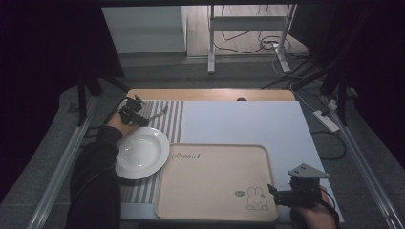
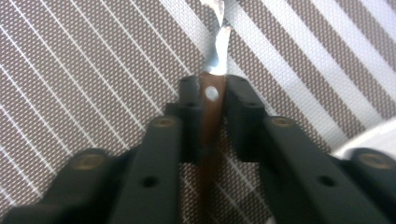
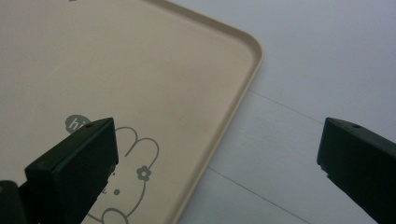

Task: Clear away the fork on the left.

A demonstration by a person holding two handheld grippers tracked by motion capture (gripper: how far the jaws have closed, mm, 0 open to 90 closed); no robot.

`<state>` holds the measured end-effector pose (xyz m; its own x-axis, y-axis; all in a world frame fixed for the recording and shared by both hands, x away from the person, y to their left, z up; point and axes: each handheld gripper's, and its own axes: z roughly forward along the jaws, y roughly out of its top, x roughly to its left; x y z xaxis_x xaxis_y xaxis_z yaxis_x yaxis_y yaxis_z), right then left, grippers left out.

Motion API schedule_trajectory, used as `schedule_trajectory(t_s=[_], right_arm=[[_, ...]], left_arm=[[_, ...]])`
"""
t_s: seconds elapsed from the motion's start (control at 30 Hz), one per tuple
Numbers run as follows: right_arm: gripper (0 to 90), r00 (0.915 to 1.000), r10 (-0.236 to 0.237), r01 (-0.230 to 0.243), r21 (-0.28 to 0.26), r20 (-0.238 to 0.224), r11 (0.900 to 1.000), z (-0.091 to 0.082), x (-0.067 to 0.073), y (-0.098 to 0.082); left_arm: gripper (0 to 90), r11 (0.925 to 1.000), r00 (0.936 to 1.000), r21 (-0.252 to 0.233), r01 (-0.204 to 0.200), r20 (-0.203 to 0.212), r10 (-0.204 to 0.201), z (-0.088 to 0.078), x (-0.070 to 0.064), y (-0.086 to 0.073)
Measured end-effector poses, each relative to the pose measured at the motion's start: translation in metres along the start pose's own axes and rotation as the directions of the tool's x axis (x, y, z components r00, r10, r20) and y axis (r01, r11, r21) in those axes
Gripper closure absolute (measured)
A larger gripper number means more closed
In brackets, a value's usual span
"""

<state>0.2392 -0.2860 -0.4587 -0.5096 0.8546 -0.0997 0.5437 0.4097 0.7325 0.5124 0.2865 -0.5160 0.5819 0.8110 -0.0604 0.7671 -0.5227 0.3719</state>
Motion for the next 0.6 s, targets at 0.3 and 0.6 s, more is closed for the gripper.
schedule_trajectory(t_s=[0.3,0.6], right_arm=[[0.0,1.0,0.0,0.0,0.0,0.001,1.0,0.0,0.0,0.0],[0.0,1.0,-0.002,0.002,-0.003,0.001,1.0,0.0,0.0,0.0]], left_arm=[[78.1,0.9991,0.9999,-0.043,0.003,0.01,-0.003,-0.013,0.007,-0.003],[78.0,0.9981,0.9998,-0.061,0.0,-0.017,-0.001,-0.044,0.011,-0.008]])
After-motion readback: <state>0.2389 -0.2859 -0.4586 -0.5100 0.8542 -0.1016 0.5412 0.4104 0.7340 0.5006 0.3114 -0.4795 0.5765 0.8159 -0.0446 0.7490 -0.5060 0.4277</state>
